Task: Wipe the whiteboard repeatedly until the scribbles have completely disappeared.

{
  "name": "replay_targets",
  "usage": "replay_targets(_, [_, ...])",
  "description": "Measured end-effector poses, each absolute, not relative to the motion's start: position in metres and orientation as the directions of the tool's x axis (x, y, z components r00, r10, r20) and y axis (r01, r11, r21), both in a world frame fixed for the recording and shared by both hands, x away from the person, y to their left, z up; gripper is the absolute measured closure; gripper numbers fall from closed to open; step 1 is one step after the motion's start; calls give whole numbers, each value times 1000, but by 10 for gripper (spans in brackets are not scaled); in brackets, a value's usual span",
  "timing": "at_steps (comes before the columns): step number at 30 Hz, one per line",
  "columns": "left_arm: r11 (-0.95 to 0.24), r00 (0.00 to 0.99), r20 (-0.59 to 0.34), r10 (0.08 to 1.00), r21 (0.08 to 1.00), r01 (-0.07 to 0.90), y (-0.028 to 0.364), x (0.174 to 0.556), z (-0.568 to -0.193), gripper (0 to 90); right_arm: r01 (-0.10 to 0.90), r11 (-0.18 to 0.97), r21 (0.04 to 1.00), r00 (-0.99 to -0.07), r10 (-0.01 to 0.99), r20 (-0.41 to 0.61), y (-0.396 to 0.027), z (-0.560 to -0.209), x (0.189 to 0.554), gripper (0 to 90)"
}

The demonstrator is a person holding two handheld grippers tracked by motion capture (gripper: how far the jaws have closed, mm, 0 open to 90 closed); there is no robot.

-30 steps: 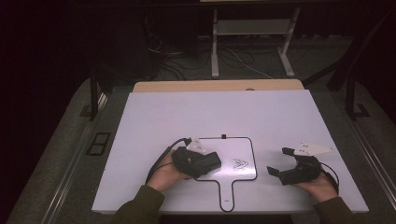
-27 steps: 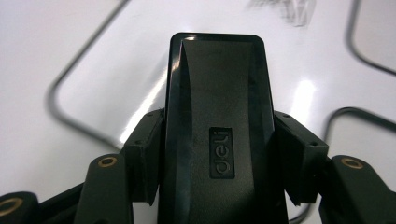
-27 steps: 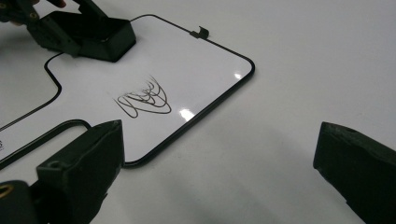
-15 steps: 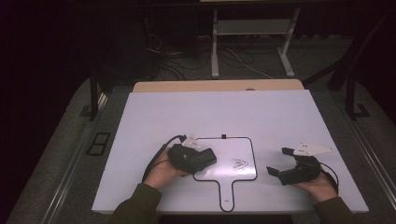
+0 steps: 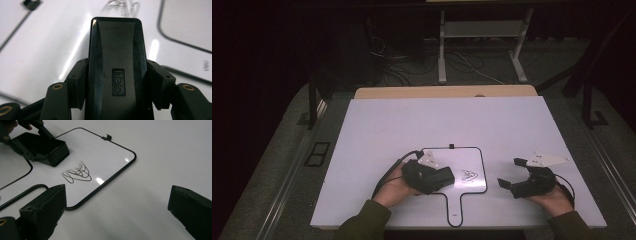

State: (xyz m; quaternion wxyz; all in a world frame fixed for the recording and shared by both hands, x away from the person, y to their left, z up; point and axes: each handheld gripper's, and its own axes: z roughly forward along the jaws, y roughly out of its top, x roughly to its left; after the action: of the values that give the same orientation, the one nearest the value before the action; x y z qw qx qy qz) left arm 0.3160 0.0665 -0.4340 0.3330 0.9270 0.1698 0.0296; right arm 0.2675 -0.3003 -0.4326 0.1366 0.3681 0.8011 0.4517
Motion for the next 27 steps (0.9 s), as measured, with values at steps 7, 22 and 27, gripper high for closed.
replay_targets(7, [-682,903,-51,428,638,359,88,335,-435,394,467,323,823,-694,711,114,-300,-433,268,10])
replay_targets(22, [-718,943,-68,326,631,294,64,310,-435,393,469,323,822,-693,712,116,-300,-433,268,10])
replay_targets(27, [-744,960,-61,275,619,252,51,303,-433,393,468,323,822,-693,712,115,-300,-433,268,10])
